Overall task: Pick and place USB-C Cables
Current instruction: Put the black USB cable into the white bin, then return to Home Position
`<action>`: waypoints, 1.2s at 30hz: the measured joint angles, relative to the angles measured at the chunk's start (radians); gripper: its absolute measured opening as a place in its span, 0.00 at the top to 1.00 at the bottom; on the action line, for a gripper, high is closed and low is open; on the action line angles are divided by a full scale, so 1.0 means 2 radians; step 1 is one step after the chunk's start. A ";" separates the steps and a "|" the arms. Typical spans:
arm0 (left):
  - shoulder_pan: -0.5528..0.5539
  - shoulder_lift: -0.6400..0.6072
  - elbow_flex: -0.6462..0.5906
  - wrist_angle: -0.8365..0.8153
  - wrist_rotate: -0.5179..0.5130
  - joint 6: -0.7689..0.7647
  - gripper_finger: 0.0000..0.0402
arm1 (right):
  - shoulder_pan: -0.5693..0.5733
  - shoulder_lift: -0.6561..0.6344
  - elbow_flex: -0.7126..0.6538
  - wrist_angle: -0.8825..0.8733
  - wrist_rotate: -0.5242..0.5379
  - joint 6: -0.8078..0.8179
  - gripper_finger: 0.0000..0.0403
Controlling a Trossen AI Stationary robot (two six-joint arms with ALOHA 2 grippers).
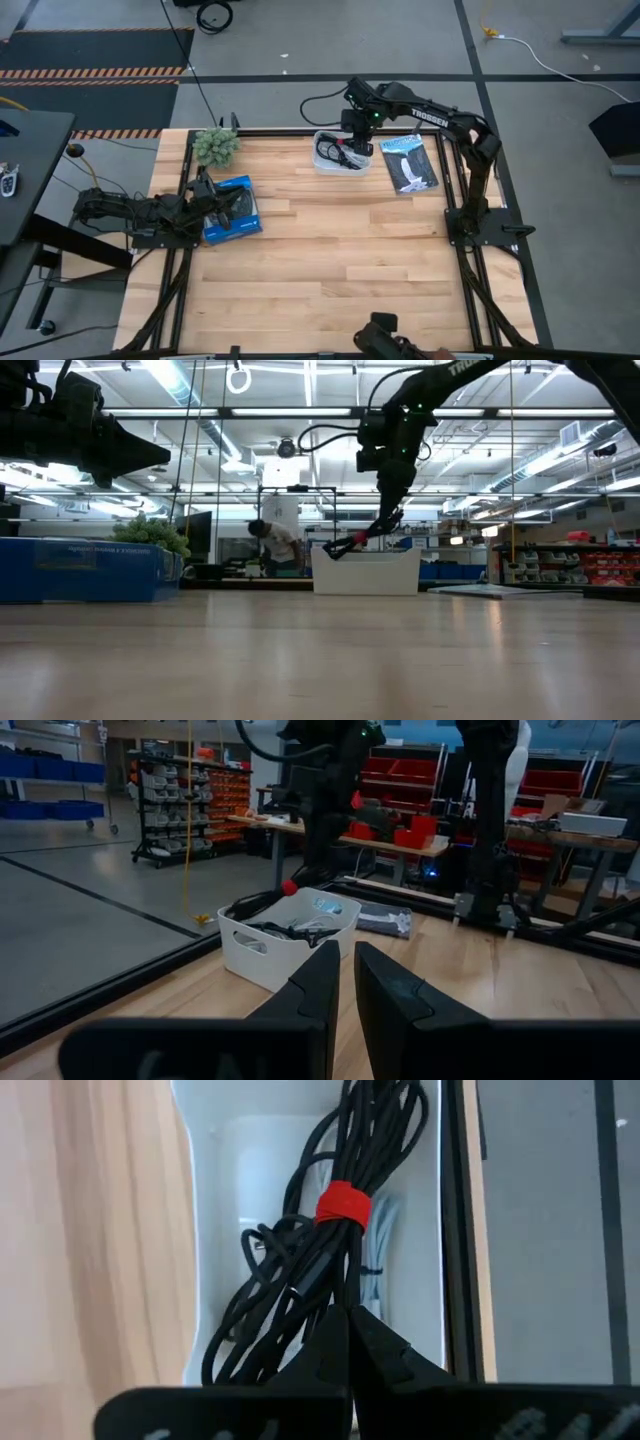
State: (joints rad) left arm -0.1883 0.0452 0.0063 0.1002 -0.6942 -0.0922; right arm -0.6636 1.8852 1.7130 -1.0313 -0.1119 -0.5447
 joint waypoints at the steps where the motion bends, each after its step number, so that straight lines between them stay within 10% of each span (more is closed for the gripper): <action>1: 0.000 0.000 0.000 0.000 0.000 0.000 0.89 | 0.000 0.002 0.000 0.002 0.000 -0.004 1.00; 24: 0.000 0.000 0.000 0.003 0.000 0.000 0.89 | -0.016 0.041 -0.002 -0.050 0.035 0.088 0.68; 36: 0.000 0.000 0.000 0.002 0.000 0.000 0.89 | -0.008 -0.073 -0.002 -0.057 -0.035 0.102 0.69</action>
State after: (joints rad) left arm -0.1883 0.0456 0.0065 0.1047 -0.6941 -0.0920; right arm -0.6806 1.7394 1.7084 -1.1445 -0.1824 -0.3412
